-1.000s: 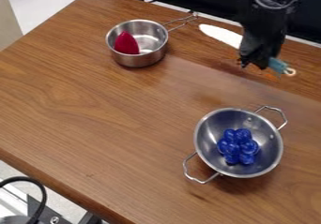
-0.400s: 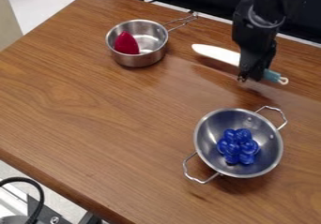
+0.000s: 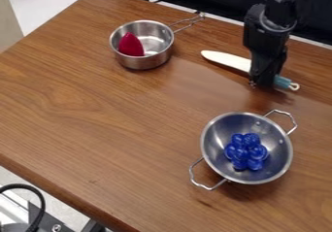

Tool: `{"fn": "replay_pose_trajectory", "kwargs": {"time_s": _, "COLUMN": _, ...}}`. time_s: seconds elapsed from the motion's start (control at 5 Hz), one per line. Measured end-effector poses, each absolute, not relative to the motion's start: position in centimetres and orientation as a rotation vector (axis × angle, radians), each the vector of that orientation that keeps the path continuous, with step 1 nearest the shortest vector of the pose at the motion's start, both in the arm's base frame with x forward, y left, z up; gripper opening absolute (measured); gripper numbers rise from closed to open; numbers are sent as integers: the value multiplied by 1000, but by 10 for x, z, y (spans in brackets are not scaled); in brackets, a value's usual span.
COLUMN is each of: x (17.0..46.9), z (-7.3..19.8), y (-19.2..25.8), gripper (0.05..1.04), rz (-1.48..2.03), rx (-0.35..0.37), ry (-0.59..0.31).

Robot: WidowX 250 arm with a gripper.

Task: MOVE THE KNIFE FROM IN BETWEEN THE TWO SILVER POTS TO THE UPPER SIDE OF THE POTS

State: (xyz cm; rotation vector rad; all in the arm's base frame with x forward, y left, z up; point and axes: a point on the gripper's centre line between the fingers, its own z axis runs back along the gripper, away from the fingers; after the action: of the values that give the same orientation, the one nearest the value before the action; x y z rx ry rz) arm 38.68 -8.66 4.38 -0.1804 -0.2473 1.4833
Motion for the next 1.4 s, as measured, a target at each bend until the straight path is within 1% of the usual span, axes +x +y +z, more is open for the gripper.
{"fn": "replay_pose_trajectory", "kwargs": {"time_s": 0.2, "x": 387, "z": 44, "y": -86, "gripper": 266, "rz": 1458, "rx": -186, "ry": -225}}
{"fn": "replay_pose_trajectory", "kwargs": {"time_s": 0.4, "x": 389, "z": 46, "y": -84, "gripper": 504, "rz": 1444, "rx": -185, "ry": -220}}
{"fn": "replay_pose_trajectory", "kwargs": {"time_s": 0.6, "x": 386, "z": 46, "y": -81, "gripper": 781, "rz": 1441, "rx": -169, "ry": -203}}
{"fn": "replay_pose_trajectory", "kwargs": {"time_s": 0.8, "x": 386, "z": 49, "y": -80, "gripper": 985, "rz": 1418, "rx": -168, "ry": -203}}
{"fn": "replay_pose_trajectory", "kwargs": {"time_s": 1.0, "x": 382, "z": 78, "y": -74, "gripper": 996, "rz": 1371, "rx": -218, "ry": -235}}
{"fn": "replay_pose_trajectory", "kwargs": {"time_s": 1.2, "x": 370, "z": 97, "y": -65, "gripper": 996, "rz": 1222, "rx": -215, "ry": -265}}
{"fn": "replay_pose_trajectory", "kwargs": {"time_s": 1.4, "x": 346, "z": 103, "y": -50, "gripper": 996, "rz": 1034, "rx": -156, "ry": -290}}
